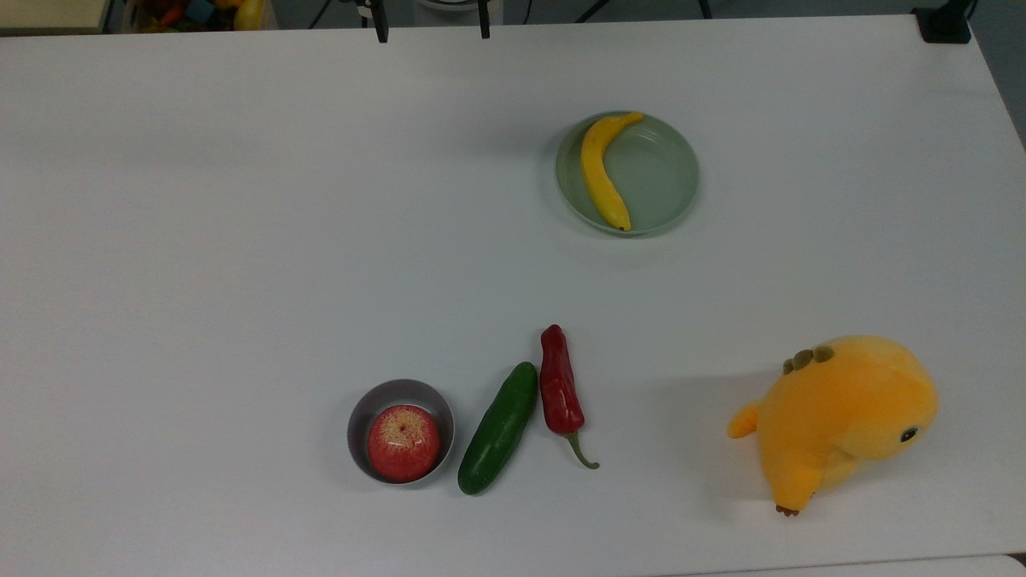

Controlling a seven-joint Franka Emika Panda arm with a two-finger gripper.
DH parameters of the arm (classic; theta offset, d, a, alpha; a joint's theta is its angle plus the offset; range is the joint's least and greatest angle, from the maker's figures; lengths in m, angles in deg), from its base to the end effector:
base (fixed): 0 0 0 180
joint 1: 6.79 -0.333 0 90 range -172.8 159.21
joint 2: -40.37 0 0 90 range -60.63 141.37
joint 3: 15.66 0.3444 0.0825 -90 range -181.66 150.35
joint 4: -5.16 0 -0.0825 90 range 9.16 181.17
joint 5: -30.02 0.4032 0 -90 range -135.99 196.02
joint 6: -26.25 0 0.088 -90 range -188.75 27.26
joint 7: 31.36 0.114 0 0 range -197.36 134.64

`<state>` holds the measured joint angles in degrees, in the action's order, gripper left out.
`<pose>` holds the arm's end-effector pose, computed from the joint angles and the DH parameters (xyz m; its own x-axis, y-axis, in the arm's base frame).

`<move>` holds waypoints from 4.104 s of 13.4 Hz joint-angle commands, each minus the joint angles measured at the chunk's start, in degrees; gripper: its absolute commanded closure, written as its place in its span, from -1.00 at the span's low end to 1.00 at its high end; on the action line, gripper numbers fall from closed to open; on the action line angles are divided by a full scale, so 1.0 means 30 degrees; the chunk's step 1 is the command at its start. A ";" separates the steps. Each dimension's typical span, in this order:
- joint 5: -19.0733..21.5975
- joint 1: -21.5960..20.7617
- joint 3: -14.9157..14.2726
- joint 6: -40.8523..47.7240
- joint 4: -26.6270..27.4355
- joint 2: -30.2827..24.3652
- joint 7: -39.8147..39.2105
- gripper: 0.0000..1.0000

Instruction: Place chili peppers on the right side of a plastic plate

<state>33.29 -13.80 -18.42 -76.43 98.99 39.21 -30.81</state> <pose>0.5866 0.0486 0.6458 0.9836 0.0508 0.1729 0.0619 -0.9963 -0.0596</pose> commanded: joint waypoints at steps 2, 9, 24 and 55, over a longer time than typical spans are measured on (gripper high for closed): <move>0.0227 -0.0096 0.0159 0.1554 0.0278 -0.0407 -0.0328 -1.00; 0.0081 -0.1091 0.0423 -0.1065 -0.0397 0.1261 -0.0154 -1.00; -0.1380 -0.2907 0.0423 -1.3109 -0.0808 0.8028 0.4997 -1.00; -0.6716 -0.3202 0.0423 -1.7804 -0.0514 1.2544 0.7990 0.89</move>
<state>14.85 -23.37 -16.95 -128.55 97.07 77.33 -8.19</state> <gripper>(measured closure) 0.692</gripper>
